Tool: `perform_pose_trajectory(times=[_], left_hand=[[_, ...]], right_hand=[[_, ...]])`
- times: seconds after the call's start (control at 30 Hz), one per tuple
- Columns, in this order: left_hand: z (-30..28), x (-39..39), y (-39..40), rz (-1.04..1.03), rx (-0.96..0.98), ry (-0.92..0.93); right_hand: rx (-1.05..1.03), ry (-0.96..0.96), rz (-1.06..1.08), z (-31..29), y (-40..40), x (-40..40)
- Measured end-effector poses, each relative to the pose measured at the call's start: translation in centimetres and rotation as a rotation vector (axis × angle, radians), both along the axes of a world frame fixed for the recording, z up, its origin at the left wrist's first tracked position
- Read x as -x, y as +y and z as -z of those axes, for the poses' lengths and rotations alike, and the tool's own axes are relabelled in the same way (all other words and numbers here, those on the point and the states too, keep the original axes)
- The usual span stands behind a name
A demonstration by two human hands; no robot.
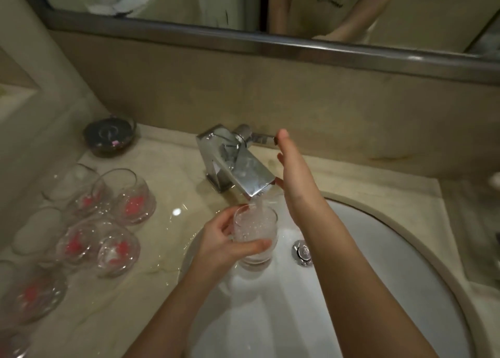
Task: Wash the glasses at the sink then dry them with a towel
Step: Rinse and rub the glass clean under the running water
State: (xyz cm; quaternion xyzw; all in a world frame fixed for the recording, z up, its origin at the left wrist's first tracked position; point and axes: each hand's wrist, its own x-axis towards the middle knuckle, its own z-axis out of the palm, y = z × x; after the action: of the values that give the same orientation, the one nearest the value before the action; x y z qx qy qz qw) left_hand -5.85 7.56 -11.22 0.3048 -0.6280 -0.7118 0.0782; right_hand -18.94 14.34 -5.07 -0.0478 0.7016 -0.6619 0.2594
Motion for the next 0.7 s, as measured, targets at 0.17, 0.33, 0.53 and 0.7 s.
perform_pose_trajectory(times=[0.17,0.33,0.53,0.7], left_hand=[[-0.7,-0.2,0.0,-0.011,0.022,-0.003],[-1.2,-0.2,0.1,-0.015,0.012,0.018],[-0.9,-0.9,0.3,-0.028,0.009,0.019],[-1.2,-2.2,0.8,-0.071,-0.048,0.007]], right_hand=[[-0.023,-0.017,-0.011,-0.3,-0.3,-0.5],[-0.006,0.014,-0.015,0.0,-0.4,-2.0],[-0.042,0.026,-0.055,-0.2,0.2,-2.8],[0.01,-0.033,-0.004,1.7,4.3,-7.3]])
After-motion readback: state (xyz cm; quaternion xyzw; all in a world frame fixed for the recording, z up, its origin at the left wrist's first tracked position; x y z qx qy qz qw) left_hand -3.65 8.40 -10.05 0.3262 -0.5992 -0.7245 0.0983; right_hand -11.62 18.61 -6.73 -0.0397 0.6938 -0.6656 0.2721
